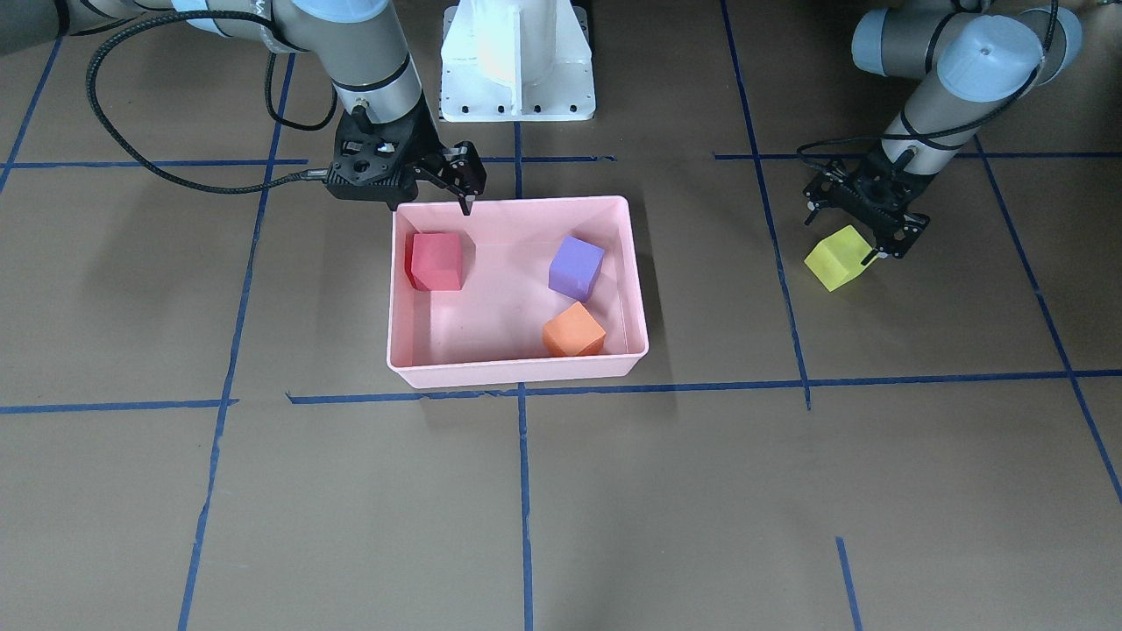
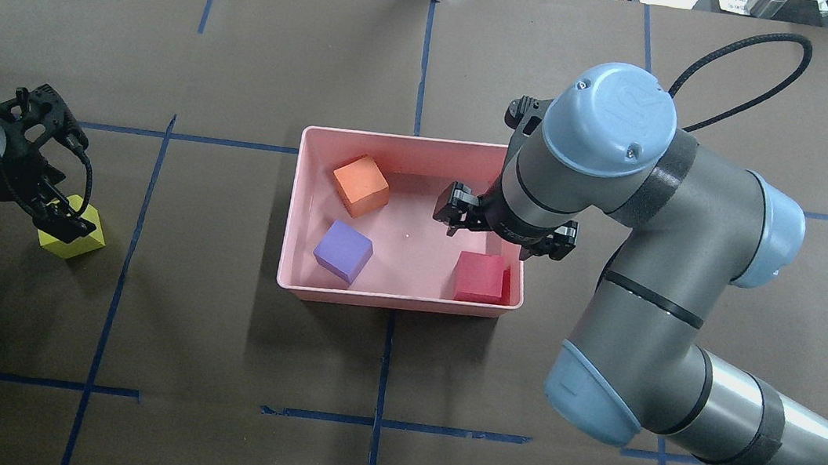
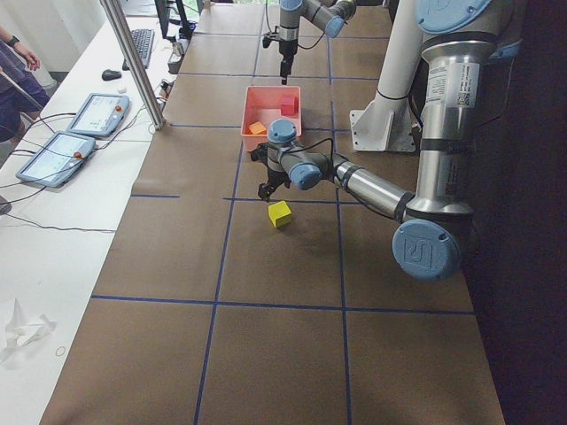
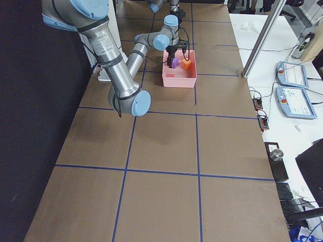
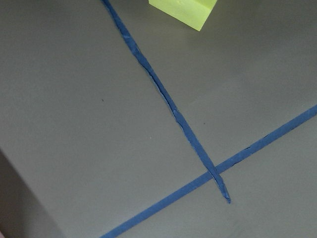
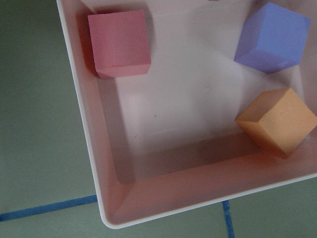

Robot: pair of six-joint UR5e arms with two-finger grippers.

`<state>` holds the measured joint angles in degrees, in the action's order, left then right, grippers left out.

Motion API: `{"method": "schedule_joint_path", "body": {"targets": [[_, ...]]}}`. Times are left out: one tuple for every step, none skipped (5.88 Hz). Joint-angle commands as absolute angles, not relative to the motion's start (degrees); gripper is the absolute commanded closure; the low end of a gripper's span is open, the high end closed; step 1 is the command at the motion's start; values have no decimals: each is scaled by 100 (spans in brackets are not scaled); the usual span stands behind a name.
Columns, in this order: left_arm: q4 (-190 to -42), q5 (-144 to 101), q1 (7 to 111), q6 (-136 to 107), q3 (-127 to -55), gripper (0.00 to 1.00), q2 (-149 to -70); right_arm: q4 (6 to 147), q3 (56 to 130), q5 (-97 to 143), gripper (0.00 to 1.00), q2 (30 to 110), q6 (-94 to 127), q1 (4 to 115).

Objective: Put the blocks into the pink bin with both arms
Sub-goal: 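Grasp the yellow cube with the left gripper while the right gripper releases and lifts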

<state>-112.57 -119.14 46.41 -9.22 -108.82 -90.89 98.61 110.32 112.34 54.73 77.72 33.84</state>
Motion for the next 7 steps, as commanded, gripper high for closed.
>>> {"method": "schedule_joint_path", "body": {"targets": [[-11267,-11918,4632,-598,-10741,0,-9088,9861,11057,11232,0,5511,7761,3375],[-11268,-11918,4632,-580,-10671,0,-9088,9861,11057,11232,0,5554,7761,3375],[-11268,-11918,4614,-580,-10522,0,-9105,9861,11057,11232,0,5563,7761,3366],[-11259,-11918,4597,-580,-10442,0,-9105,9853,11057,11224,0,5607,7761,3358],[-11259,-11927,4597,-580,-10346,0,-9105,9853,11057,11224,0,5651,7761,3349],[-11259,-12092,4588,-615,-10345,0,-9105,9853,11057,11215,0,5677,7761,3331],[-11259,-12407,4579,-641,-10249,0,-9105,9844,11057,11206,0,5721,7761,3322]]}}
